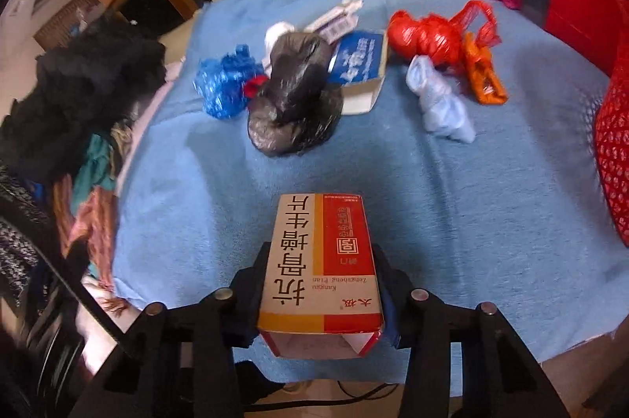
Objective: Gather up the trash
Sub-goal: 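Grasp the white-red medicine box with the right tool while the left tool grasps the black plastic bag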
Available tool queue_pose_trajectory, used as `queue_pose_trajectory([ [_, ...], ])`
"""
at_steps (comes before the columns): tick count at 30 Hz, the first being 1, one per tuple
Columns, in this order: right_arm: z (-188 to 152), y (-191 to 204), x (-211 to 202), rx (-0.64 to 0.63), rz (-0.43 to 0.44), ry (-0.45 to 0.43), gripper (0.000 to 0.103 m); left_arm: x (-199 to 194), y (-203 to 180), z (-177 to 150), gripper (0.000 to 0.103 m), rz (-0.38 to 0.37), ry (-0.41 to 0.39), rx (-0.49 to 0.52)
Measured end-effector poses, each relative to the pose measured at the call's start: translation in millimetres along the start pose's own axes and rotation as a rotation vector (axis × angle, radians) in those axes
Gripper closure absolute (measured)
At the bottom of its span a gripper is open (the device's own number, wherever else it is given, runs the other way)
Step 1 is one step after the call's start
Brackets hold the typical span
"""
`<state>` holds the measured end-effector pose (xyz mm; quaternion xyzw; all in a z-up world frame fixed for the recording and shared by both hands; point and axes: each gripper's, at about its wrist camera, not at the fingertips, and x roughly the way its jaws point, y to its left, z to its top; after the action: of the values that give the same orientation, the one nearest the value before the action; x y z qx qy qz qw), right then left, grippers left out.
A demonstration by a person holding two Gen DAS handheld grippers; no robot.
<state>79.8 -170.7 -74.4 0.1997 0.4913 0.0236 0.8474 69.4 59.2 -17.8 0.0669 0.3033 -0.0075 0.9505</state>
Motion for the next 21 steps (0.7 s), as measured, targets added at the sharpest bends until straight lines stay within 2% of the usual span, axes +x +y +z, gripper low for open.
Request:
queue_pose_trajectory([
  [5,6,-16,-31,0.002,0.025,-0.093,0.054,51,-38,16,0.002,-0.165,0.082,0.024],
  [7,8,-23,-45,-0.004,0.007,-0.152,0.054,68,-53,21,0.021,-0.232,0.111,0.026],
  [10,9,-30,-65,-0.015,-0.004,-0.230,0.054,90,-75,25,0.031,-0.321,0.139,0.019],
  [14,9,-38,-75,-0.015,-0.003,-0.270,0.054,118,-100,27,0.046,-0.351,0.190,0.045],
  [16,10,-42,-78,-0.013,-0.007,-0.280,0.054,135,-106,25,0.063,-0.371,0.237,0.036],
  [17,10,-44,-80,-0.013,-0.007,-0.284,0.054,141,-108,25,0.067,-0.385,0.262,0.020],
  [21,9,-47,-88,-0.033,-0.024,-0.325,0.054,142,-114,26,0.077,-0.393,0.244,0.017],
])
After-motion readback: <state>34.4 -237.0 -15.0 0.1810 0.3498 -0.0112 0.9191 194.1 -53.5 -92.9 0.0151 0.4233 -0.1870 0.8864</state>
